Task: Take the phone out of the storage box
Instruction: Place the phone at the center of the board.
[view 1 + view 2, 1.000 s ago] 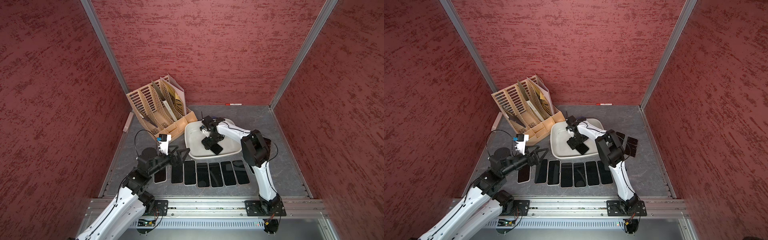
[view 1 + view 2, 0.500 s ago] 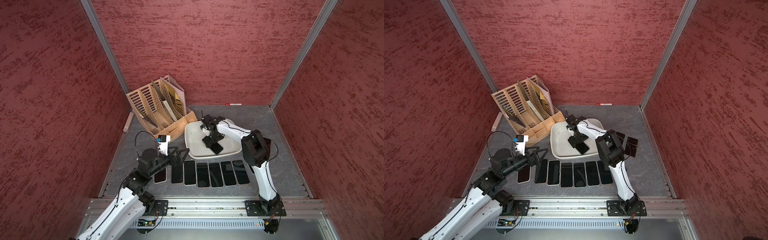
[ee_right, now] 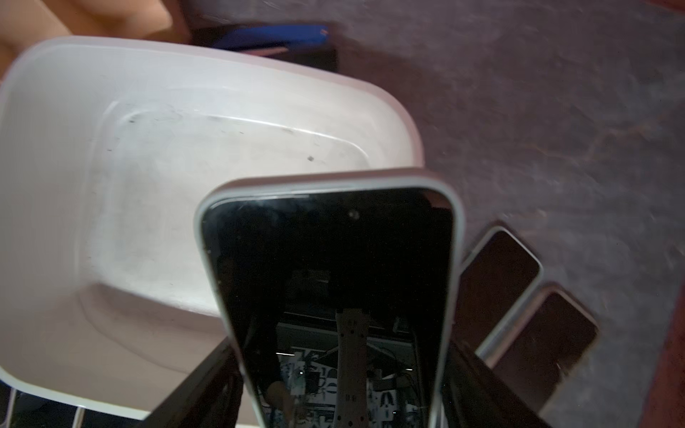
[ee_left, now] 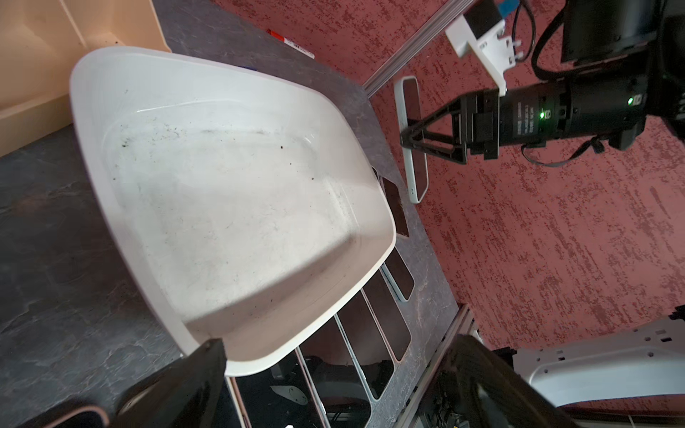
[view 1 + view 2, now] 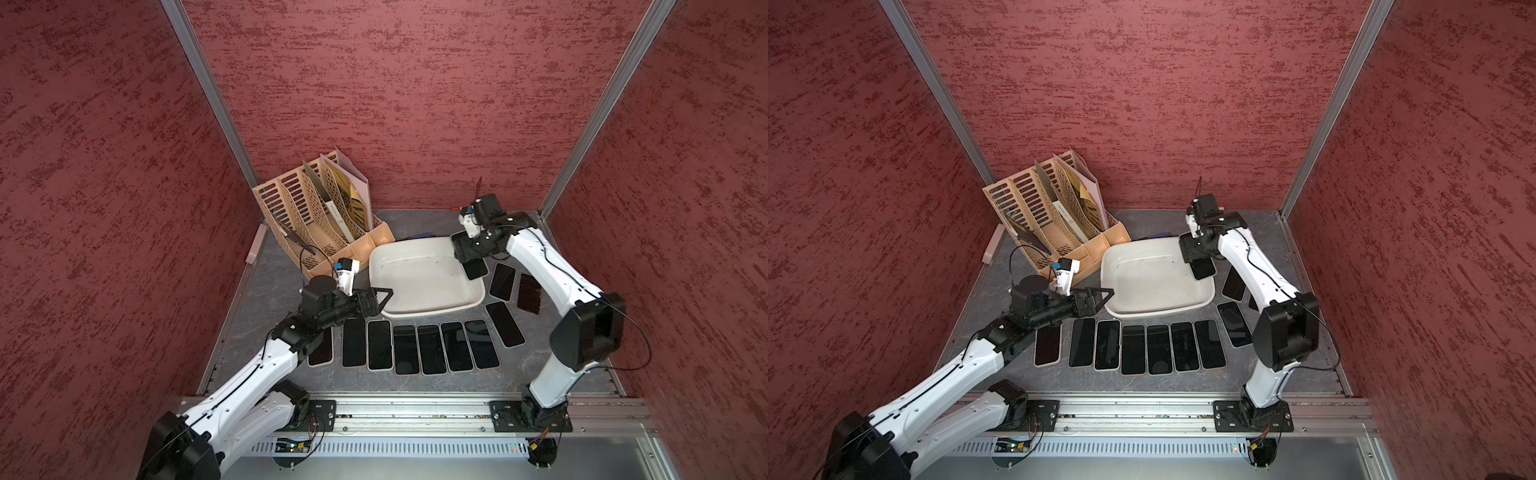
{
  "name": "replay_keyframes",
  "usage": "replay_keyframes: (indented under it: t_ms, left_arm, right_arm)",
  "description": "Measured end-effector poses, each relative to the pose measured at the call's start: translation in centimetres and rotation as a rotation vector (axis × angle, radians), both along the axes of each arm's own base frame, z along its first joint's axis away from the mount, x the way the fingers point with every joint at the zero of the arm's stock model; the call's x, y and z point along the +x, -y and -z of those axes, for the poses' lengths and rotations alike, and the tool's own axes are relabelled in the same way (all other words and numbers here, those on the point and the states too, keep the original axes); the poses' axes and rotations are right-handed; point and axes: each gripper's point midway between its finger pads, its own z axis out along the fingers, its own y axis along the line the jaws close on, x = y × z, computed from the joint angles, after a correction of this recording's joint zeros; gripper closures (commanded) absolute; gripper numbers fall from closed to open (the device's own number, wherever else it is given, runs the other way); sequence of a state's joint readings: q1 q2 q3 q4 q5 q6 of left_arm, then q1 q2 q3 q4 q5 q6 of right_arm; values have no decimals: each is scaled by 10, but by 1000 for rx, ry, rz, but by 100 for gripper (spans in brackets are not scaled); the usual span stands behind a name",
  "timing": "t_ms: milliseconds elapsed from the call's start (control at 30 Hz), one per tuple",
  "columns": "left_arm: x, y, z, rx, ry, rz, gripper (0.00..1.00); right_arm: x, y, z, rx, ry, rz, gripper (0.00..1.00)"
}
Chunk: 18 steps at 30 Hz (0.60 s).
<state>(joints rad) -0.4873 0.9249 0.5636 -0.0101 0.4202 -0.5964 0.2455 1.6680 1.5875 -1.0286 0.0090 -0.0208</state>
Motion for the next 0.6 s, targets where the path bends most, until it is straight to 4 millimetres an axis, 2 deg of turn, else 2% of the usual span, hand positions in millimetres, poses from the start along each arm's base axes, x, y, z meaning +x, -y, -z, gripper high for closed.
replay_keyframes:
  t_ms: [133,233,300,400,600]
  left_arm:
    - [2,4,-6,-22,27,19,0]
    - [-1,4,-5,-35,47,23,0]
    - [-5,2,1,-35,47,23,0]
    - [-11,-2,9,-32,43,19,0]
    - [-17,-9,4,-37,73,1,0]
  right_arm:
    - [-41,82,27,-80,-108,191,39]
    - [-66,124,48,-110,-205,315,39]
    - [-79,145,59,-112,-251,383,40]
    - [-90,169,64,-103,-285,475,40]
    - [-93,204,82,-80,-319,616,41]
